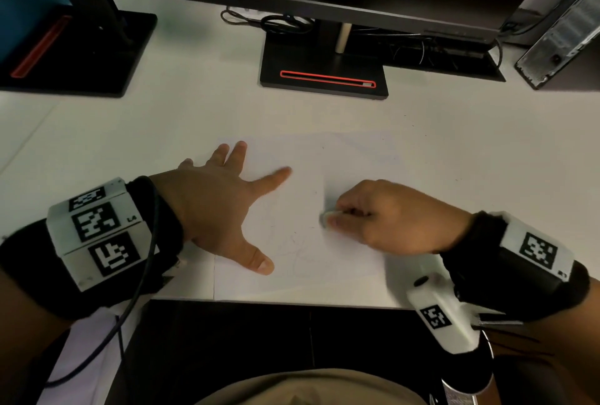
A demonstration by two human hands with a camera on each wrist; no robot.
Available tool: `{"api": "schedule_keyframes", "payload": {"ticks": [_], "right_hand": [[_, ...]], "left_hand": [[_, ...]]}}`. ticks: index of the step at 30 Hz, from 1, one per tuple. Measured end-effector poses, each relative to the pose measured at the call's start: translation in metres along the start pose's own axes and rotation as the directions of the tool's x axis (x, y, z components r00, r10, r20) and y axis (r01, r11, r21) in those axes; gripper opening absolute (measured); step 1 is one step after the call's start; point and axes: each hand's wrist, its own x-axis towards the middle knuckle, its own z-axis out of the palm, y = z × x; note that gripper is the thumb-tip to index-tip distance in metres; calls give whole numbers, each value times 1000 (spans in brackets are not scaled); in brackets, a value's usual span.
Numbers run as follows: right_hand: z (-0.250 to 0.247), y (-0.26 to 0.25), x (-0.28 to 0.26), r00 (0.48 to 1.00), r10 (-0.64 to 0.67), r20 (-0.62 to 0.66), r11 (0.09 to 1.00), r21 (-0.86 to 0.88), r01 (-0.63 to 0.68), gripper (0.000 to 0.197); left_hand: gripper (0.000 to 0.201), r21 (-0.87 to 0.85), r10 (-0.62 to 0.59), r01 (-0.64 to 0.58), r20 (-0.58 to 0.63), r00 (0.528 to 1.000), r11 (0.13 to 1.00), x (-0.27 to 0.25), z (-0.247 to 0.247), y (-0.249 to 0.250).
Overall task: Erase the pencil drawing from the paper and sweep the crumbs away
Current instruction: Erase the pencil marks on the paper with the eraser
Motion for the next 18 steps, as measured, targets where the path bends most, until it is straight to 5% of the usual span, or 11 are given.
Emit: {"api": "schedule_keyframes", "payload": {"ticks": [6, 10, 14, 18], "right_hand": [[11, -18, -1, 991, -64, 121, 998, 1, 65, 50], [1, -9, 8, 1000, -11, -7, 1000, -12, 11, 52], [10, -20, 1, 992, -65, 105, 998, -12, 67, 51], [4, -14, 9, 999, -42, 13, 999, -10, 42, 50]], "left_hand": [[130, 28, -18, 17, 29, 999, 999, 1, -5, 3], [130, 24, -12, 12, 17, 1000, 1000, -1, -3, 3], [131, 22, -12, 11, 12, 1000, 1000, -1, -3, 2], [131, 13, -3, 3, -14, 1000, 1000, 0, -1, 2]]}}
